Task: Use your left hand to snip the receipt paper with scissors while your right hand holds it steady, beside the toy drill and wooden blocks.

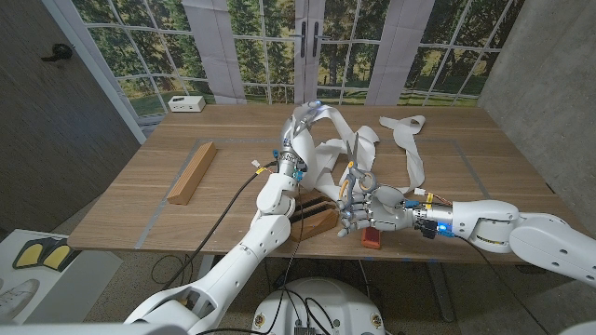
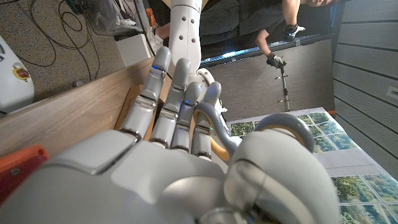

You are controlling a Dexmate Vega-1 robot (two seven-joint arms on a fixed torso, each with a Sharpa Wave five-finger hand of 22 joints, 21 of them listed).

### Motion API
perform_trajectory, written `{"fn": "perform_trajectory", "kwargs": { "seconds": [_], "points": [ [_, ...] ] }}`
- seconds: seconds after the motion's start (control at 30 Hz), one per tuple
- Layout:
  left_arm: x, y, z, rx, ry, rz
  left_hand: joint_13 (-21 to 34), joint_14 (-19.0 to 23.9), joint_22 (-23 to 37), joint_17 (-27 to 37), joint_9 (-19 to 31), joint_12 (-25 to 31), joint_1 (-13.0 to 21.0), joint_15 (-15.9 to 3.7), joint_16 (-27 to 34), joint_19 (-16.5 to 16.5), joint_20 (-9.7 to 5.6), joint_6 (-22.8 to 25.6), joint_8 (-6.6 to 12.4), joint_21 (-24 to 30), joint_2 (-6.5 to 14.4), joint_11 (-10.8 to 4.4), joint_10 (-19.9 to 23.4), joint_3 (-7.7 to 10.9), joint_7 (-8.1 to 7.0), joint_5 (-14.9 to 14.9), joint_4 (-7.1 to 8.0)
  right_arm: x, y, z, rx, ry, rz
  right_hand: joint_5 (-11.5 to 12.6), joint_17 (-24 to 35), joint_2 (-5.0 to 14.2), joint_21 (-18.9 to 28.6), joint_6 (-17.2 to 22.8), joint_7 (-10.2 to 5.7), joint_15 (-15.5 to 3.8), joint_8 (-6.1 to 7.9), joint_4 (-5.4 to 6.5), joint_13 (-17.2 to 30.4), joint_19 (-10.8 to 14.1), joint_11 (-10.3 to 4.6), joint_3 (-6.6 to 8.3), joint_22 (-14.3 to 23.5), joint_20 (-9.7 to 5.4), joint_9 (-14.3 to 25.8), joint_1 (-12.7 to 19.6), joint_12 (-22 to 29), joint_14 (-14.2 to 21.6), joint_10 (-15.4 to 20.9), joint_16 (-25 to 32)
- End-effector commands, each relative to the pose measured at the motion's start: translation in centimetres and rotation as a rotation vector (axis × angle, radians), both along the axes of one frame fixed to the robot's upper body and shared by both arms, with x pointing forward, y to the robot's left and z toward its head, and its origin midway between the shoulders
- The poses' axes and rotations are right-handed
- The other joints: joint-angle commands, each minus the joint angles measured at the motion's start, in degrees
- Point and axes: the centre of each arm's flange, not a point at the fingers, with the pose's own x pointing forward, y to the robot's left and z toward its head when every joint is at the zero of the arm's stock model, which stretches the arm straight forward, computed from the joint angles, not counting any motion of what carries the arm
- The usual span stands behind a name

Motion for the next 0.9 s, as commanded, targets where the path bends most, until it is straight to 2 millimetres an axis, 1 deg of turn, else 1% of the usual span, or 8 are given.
{"fn": "perform_trajectory", "kwargs": {
  "seconds": [0.03,0.33,0.9],
  "points": [
    [0.4,-1.3,0.4,0.044,0.001,-0.028,-0.12,-1.17,-0.11,-0.37,-0.31,-0.44,-0.20,-5.42,-0.56,-0.27,-7.03,0.67,-0.09,0.76,-0.28,-0.03,0.90,0.37,0.11,-0.15,-0.23,-0.5,0.3,-0.1,-0.004,-0.012,0.023,-0.18,0.07,0.39,-0.45,1.63,1.26,-0.29,-0.39,0.06,0.18,0.69,0.05,-0.18,0.10,-0.01,0.20,0.44,-0.22,0.40,0.29,-0.33],
    [0.2,-3.0,0.0,0.041,0.011,-0.102,0.23,-1.30,-0.23,-0.74,-0.20,-0.32,-0.08,-5.42,-0.57,-0.61,-7.21,0.90,0.10,1.05,-0.19,0.01,1.44,0.54,0.24,-0.20,-0.30,-0.8,0.5,-0.2,-0.010,-0.018,0.032,-0.20,0.23,0.41,-0.58,1.60,1.29,-0.21,-0.51,0.04,-0.03,0.78,0.13,-0.18,0.11,0.02,0.25,0.47,-0.37,0.41,0.42,-0.32],
    [-0.3,-4.7,-0.4,0.034,0.012,-0.177,0.40,-1.26,-0.35,-1.31,-0.36,-0.61,-0.13,-5.41,-0.50,-1.20,-7.04,1.12,0.15,1.49,-0.22,0.00,1.72,0.66,0.01,-0.33,-0.22,-1.4,0.9,0.1,-0.020,-0.030,0.044,-0.22,0.08,0.44,-0.79,1.67,1.23,-0.35,-0.53,0.02,-0.05,0.90,0.03,-0.17,0.13,-0.01,0.50,0.54,-0.51,0.55,0.40,-0.49]
  ]
}}
